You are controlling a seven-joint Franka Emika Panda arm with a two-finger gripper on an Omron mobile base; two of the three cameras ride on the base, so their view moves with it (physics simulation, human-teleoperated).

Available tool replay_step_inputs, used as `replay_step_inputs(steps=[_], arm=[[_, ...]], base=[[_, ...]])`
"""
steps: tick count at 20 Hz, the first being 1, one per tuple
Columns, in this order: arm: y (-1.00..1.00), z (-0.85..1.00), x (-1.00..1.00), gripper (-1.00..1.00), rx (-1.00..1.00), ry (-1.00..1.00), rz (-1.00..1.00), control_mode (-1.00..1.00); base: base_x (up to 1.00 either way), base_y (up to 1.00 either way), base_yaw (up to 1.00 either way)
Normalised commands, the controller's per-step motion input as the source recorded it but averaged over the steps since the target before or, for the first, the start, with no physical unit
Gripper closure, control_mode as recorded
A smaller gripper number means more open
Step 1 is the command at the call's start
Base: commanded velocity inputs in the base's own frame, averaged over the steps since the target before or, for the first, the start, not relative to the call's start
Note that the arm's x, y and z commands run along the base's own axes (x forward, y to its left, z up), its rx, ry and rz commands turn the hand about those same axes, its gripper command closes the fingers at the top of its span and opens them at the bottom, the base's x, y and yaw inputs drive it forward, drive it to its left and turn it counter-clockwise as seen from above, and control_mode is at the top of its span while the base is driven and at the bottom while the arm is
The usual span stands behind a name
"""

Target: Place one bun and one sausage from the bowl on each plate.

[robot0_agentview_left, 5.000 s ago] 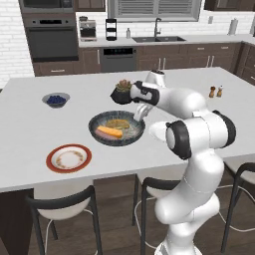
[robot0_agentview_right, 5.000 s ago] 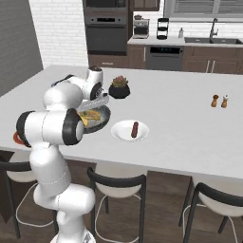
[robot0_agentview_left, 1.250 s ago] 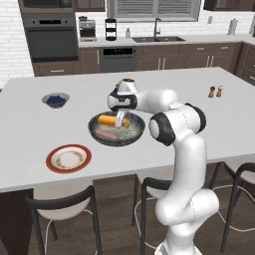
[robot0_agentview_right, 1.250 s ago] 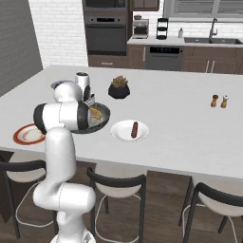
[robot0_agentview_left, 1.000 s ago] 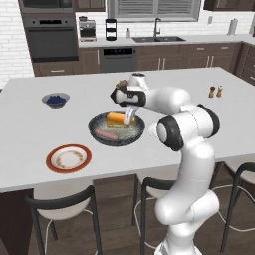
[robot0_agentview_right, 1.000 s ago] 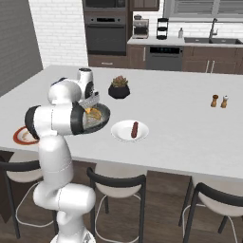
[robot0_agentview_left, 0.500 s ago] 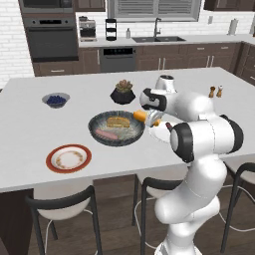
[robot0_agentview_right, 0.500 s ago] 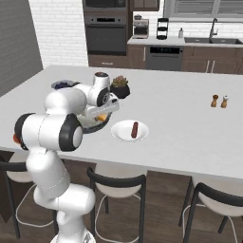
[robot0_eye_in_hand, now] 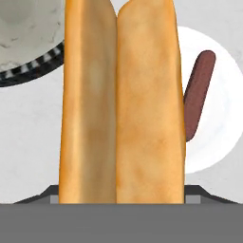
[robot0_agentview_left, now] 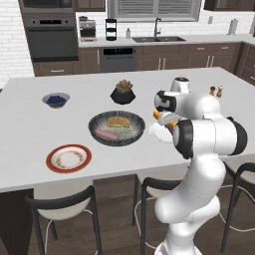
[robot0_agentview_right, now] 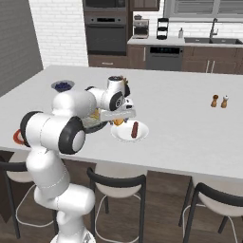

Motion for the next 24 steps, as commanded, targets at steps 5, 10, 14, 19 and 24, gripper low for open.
replay_step_inputs(steps=[5, 10, 14, 19, 24], arm=[[-0.01, -0.31, 0.49, 1.0, 0.0, 0.0, -0.12, -1.0], [0.0, -0.52, 0.53, 1.0, 0.0, 0.0, -0.08, -1.0], [-0.06, -0.45, 0.21, 1.0, 0.01, 0.0, -0.08, -1.0], [-0.14, -0.36, 0.12, 1.0, 0.03, -0.01, -0.09, -1.0], [-0.07, -0.29, 0.19, 1.0, 0.03, -0.02, -0.07, -1.0]], base=[[0.0, 0.0, 0.0], [0.0, 0.0, 0.0], [0.0, 0.0, 0.0], [0.0, 0.0, 0.0], [0.0, 0.0, 0.0]])
